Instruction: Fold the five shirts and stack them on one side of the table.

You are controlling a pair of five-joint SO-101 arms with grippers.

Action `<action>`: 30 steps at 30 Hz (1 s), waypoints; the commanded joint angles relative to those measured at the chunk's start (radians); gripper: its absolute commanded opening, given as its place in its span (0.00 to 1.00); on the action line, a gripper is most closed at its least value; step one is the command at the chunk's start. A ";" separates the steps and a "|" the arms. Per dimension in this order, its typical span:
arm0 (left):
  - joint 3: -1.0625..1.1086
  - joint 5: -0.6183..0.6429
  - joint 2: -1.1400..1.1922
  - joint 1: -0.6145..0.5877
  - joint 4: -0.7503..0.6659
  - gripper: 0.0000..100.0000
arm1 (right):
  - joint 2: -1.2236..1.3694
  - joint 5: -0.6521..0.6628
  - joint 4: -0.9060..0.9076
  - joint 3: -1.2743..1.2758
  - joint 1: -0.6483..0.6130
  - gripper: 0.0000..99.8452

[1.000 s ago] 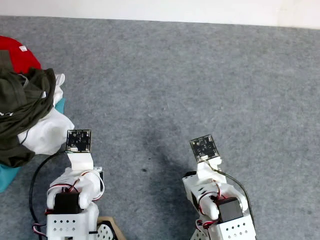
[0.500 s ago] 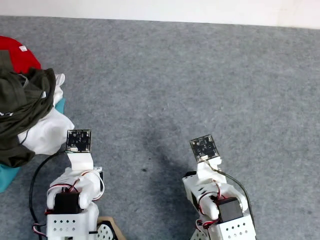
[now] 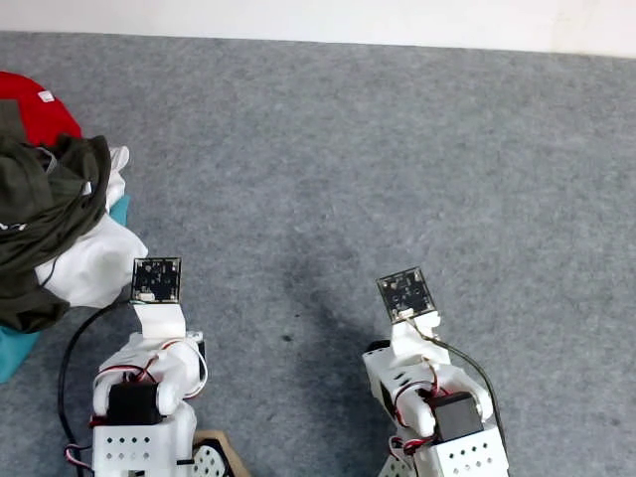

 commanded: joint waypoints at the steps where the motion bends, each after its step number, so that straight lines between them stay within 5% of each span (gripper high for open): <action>1: 0.013 -0.006 -0.005 0.007 0.003 0.07 | 0.012 -0.006 -0.022 0.108 0.010 0.02; 14: 0.012 -0.006 -0.007 0.012 -0.002 0.07 | 0.012 -0.006 -0.024 0.108 0.010 0.02; 23: 0.010 -0.005 -0.007 0.005 -0.269 0.07 | 0.012 -0.006 -0.203 0.084 0.071 0.02; 30: 0.004 -0.006 -0.007 0.012 -0.296 0.07 | 0.015 -0.006 -0.280 -0.027 0.124 0.02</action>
